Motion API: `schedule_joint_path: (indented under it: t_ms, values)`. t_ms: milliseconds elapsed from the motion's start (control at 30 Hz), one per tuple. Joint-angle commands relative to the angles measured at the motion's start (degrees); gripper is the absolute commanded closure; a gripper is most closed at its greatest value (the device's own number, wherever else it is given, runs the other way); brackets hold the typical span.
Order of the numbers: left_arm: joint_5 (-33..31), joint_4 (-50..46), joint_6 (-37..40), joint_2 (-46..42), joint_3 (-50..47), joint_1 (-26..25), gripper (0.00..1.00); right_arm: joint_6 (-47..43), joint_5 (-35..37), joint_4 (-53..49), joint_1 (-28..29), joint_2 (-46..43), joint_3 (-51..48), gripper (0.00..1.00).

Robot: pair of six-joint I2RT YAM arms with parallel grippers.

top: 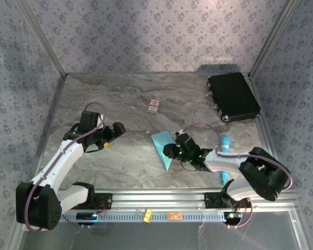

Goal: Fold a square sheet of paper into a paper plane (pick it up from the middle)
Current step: Rotate the paper at the center of the table.

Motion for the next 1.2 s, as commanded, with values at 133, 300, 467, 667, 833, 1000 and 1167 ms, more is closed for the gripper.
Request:
schedule_joint_path:
  t_ms: [133,300,467,667,833,1000,1167]
  values:
    - [2.41,3.1,-0.82,-2.53,-0.93,-0.15,0.0,-1.79,-1.24,-2.5,-1.17,-2.97,0.23,0.76]
    - [5.46,6.18,-0.89,-2.02,-1.97,-0.23,0.0,-2.56,-2.2,-2.48,-1.74,-3.24,0.62,0.78]
    - [7.3,7.73,-0.08,-0.93,-2.2,-0.42,0.02,-2.96,-4.4,-1.42,-1.56,-1.66,1.7,0.81]
    - [8.18,9.65,0.06,-0.3,-2.51,-1.54,0.11,-1.48,-6.73,1.2,-1.91,3.53,2.83,0.85]
    - [9.0,11.16,-0.25,0.75,-2.6,-3.23,0.27,3.83,-4.35,0.68,-1.42,8.51,4.08,0.89]
    - [9.97,11.2,-0.23,2.92,-2.2,-5.04,0.39,21.13,7.1,4.87,2.37,10.58,0.11,0.89]
    - [10.12,11.52,-0.94,4.04,-2.18,-6.37,0.46,42.0,23.32,3.56,10.71,13.18,1.72,0.88]
